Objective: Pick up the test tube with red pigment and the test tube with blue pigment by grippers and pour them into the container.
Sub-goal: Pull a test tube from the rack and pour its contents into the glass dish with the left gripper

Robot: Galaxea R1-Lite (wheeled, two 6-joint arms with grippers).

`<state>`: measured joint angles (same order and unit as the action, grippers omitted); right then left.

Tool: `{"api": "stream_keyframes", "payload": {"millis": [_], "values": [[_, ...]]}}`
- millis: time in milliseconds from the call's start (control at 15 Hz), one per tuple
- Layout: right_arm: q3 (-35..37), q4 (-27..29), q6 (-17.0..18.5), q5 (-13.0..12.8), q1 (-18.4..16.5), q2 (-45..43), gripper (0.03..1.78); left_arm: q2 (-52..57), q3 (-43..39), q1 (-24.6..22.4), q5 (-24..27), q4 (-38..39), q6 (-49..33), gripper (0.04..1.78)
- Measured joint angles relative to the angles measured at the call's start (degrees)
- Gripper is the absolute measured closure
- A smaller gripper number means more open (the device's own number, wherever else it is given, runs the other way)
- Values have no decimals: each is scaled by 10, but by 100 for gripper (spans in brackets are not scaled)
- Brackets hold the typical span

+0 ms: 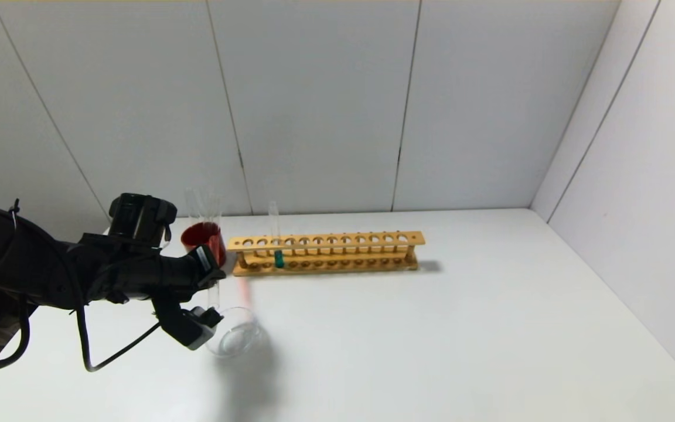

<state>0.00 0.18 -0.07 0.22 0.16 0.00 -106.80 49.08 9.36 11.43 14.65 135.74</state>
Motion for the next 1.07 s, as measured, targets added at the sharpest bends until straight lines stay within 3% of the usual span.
{"api": "stream_keyframes", "payload": {"millis": [1067], "values": [[0,0,0,0,0,0,6,-14,-2,34,-47,15,42,151]]}}
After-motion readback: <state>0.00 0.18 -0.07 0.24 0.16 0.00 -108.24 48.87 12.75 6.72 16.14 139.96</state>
